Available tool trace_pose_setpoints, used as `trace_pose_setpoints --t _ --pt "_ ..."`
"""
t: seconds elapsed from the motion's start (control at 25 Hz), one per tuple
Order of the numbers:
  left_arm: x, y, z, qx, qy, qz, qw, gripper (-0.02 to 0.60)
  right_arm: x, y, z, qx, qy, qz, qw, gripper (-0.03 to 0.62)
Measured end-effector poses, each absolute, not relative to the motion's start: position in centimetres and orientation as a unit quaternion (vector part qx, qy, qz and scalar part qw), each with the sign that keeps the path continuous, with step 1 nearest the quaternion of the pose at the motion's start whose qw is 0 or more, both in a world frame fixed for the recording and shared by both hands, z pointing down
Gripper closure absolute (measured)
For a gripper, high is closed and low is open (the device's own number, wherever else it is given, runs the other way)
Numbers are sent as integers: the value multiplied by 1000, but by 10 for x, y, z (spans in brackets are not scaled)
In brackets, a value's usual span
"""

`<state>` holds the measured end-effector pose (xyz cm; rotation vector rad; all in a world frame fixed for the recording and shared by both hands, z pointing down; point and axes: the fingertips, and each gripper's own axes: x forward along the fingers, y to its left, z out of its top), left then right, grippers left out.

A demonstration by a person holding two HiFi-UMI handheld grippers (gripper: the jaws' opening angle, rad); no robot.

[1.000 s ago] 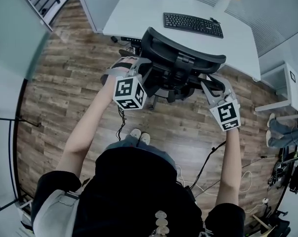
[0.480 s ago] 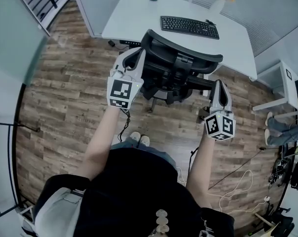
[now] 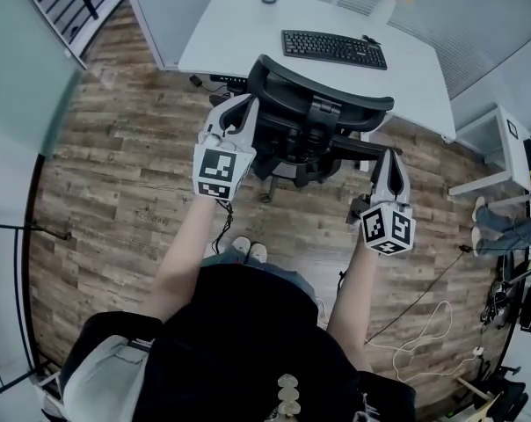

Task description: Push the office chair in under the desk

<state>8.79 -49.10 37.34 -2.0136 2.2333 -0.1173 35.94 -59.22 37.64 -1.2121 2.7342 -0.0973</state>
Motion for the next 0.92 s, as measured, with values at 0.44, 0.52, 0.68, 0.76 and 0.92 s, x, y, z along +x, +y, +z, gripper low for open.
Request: trace_pose_setpoints --t 0.44,0.52,0.68,0.76,0.92 --pt "92 -495 376 -671 737 -48 66 574 355 -593 380 -397 915 -33 68 585" --pt "93 -495 376 -672 736 -52 70 574 354 -593 381 -396 915 -33 68 585" --pt "95 -496 376 -672 735 -55 72 574 353 -594 382 -395 916 -34 68 585" --pt "95 -496 377 -672 735 -57 72 574 353 -594 382 -394 916 -33 68 585" --pt "94 -497 378 -672 735 -60 72 574 350 -595 382 -392 917 -32 67 585"
